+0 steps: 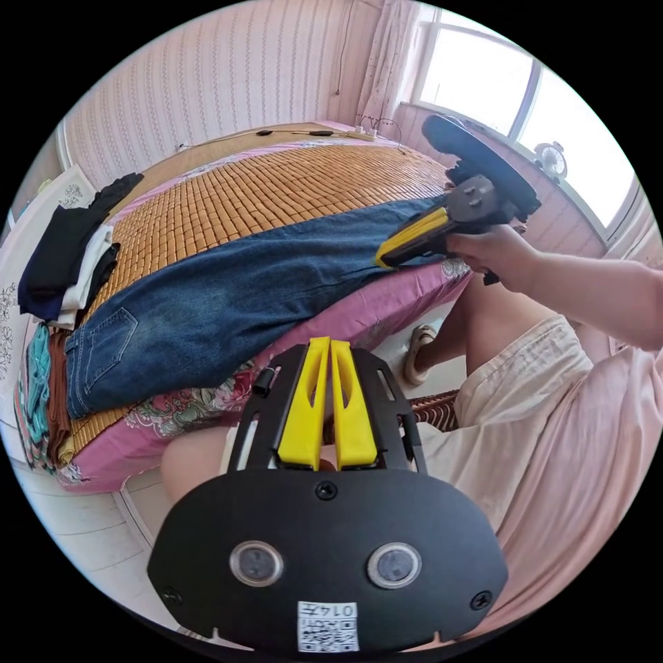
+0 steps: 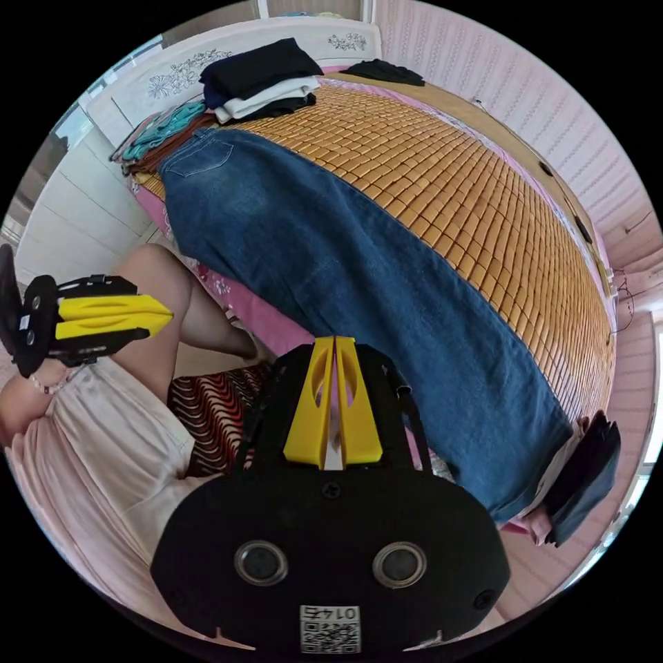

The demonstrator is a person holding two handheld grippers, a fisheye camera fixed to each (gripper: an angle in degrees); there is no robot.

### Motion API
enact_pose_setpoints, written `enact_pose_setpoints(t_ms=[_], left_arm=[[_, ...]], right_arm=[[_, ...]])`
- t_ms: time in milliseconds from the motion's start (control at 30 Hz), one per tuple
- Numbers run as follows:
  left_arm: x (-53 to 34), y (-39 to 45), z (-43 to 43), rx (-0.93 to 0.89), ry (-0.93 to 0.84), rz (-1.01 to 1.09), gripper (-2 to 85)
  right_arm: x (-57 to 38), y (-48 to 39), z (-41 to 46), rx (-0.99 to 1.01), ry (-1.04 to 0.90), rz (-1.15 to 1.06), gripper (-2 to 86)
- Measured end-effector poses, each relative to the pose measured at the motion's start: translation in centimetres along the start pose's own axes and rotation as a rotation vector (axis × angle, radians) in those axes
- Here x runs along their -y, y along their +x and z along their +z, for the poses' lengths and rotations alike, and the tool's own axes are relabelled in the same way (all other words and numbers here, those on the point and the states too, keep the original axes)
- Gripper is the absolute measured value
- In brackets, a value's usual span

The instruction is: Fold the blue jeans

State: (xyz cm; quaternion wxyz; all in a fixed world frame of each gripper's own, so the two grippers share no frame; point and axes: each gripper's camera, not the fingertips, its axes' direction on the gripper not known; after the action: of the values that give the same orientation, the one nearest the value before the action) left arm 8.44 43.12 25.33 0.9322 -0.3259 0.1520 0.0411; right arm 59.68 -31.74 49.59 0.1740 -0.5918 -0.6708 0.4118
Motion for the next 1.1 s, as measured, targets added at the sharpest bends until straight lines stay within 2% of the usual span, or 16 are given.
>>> enact_pose_setpoints(t_ms=[100,133,433,633,800,933,1100], left_arm=[[-1.7,-0.8,-1.0,0.014,0.014,-0.017,-1.0],[-2.2,-1.2,-1.3,0.006,0.024,-0.027,-1.0],[-2.9,-2.6,-1.9,-0.033,0.090,-0.034,-1.0],[-2.0,-3.5,-1.1,-0.069,0.064,-0.044,-1.0],[-0.8,-4.4,-0.5,-0.103,0.063,-0.059,-1.0],[1.0,-5.4,1.2,-0.134,0.098,-0.108,-0.9],[4.4,-5.1,5.0,-0.112,0.010,-0.061,-0.9]], right_arm=[[3.4,-1.8,3.2,-0.038,-0.084,-0.007,-0.3],[4.2,-2.3,5.7,-0.021,-0.173,-0.003,-0.4],[5.2,-4.7,8.3,-0.008,-0.062,0.037,-0.4],[6.3,-7.1,9.9,-0.070,-0.038,-0.009,-0.5],[8.2,-6.5,9.6,0.041,-0.054,-0.027,-0.8],[11.6,-5.5,7.6,0.056,0.035,-0.027,-0.9],[18.1,-5.9,9.3,-0.004,-0.038,-0.082,-0.9]])
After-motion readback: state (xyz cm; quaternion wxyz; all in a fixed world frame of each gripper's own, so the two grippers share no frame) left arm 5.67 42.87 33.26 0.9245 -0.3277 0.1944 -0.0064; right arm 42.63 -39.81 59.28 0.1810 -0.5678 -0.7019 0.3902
